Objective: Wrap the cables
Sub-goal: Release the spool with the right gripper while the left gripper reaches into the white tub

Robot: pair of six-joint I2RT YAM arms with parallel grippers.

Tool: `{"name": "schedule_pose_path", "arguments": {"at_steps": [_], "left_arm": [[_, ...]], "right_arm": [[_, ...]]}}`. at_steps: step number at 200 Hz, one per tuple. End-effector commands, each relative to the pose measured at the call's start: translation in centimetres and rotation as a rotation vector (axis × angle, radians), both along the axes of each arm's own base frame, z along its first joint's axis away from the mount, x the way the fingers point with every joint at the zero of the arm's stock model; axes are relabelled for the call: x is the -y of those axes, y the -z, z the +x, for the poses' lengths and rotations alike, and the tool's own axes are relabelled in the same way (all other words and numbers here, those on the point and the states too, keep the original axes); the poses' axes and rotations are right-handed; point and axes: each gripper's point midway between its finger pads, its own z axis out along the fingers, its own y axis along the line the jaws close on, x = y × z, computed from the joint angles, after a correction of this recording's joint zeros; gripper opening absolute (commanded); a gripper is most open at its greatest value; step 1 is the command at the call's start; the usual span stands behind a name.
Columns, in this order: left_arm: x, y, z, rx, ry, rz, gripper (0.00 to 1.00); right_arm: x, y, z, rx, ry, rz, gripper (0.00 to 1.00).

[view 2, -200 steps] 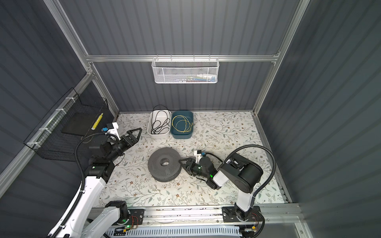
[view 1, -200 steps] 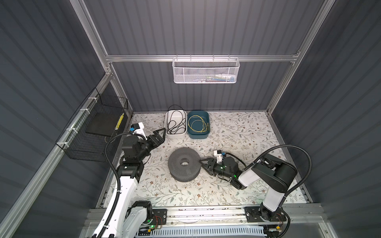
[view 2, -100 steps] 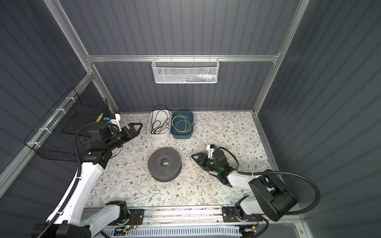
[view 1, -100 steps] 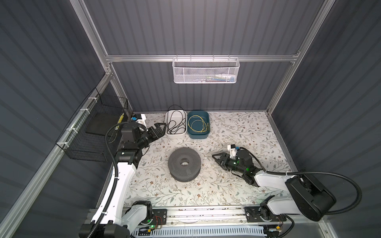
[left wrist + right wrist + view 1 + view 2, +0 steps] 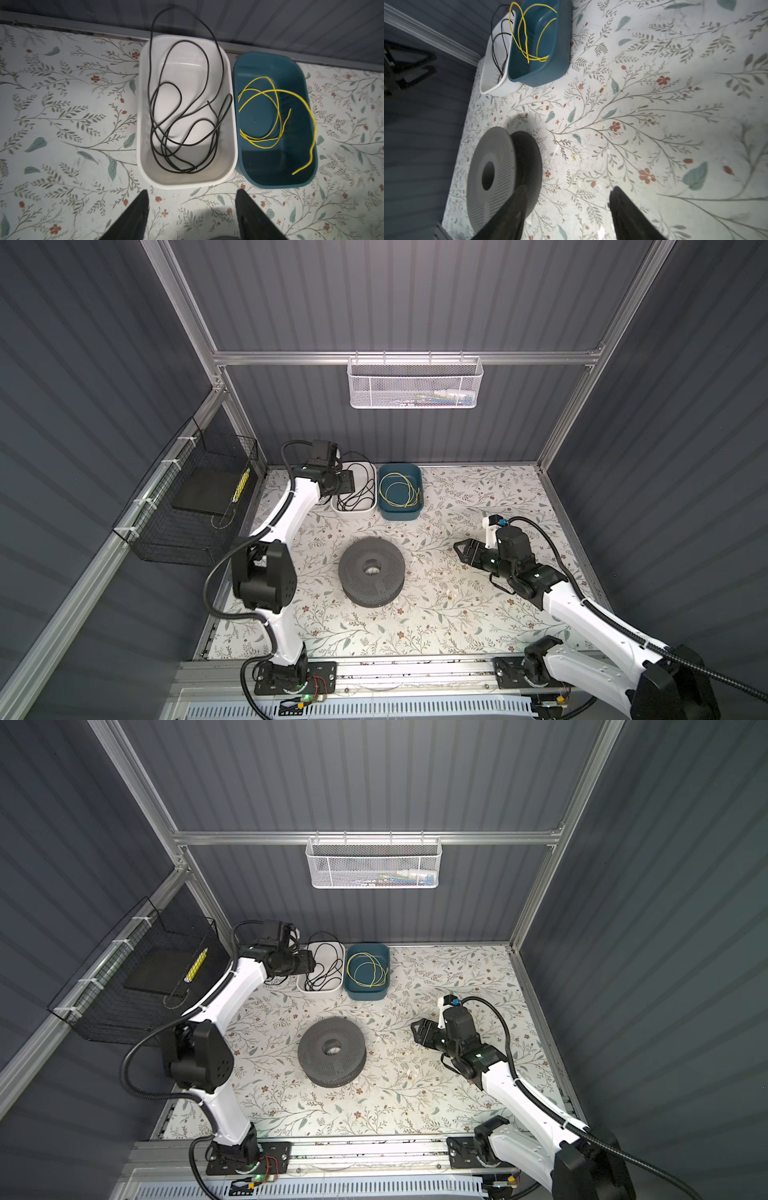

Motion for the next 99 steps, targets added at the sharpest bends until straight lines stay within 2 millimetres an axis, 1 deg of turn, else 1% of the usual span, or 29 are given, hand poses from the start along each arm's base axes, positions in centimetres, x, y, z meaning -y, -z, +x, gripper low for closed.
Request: {"name": "schedule_pose_path", "arguments": {"at_steps": [1, 20, 41, 72, 88, 99], "left_arm": [[-0.6, 1.2, 1.2, -0.057, 0.039, 0.091, 0.68], [1.0, 2.7, 3.0, -0.068, 0.083, 0.076, 0.69], [2.0, 4.8, 4.6, -0.092, 0.111, 0.069, 0.7], [4.1, 7.5, 5.4, -0.128, 0.172, 0.086, 0.69], [4.6, 8.7, 5.7, -0.132, 0.177, 0.122, 0.7], [4.3, 9.7, 5.8, -0.144, 0.16, 0.148, 0.7]], "right_arm": [[1.3, 1.4, -1.0, -0.015, -0.011, -0.08, 0.69], [1.5, 1.8, -1.1, -0.009, -0.012, -0.083, 0.74], [1.7, 2.1, -1.0, -0.005, -0.015, -0.089, 0.79], [2.0, 2.7, -0.9, -0.008, -0.011, -0.086, 0.83], [2.0, 3.1, -0.7, -0.013, -0.01, -0.082, 0.84], [2.0, 3.3, -0.5, -0.021, -0.008, -0.078, 0.85]]}}
